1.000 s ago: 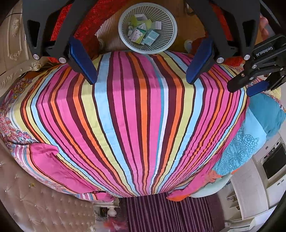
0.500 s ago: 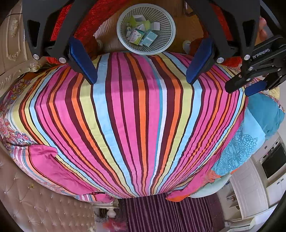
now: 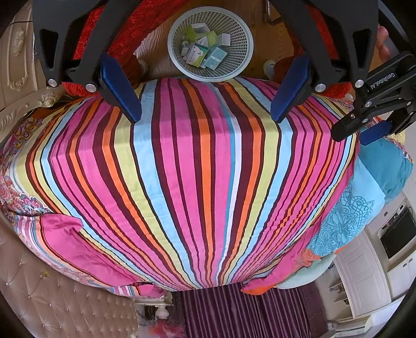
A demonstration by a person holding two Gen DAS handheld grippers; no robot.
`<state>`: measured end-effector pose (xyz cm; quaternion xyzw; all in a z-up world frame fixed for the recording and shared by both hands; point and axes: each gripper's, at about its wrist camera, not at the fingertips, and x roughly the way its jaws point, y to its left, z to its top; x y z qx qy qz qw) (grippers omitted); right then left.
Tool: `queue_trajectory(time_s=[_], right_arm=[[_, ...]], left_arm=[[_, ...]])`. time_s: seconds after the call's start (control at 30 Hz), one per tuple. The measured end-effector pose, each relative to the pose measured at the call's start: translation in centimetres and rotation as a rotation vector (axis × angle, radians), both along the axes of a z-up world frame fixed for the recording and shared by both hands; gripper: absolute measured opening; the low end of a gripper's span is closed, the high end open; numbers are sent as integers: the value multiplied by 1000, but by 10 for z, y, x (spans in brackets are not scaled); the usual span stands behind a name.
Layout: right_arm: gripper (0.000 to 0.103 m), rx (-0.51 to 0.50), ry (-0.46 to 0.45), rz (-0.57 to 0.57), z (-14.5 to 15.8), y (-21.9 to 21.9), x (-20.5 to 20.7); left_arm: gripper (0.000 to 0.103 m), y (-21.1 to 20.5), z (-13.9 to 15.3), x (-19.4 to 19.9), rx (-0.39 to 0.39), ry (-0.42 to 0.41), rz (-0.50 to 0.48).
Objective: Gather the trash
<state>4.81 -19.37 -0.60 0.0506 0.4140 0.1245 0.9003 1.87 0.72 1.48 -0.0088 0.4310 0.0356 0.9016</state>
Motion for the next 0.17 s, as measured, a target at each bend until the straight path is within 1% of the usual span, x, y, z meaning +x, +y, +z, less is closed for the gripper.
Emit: queue_trajectory(time_s=[0.17], right_arm=[[95,0,0,1,0,0,0]], left_arm=[[80,0,-1,0,-9,6,1]])
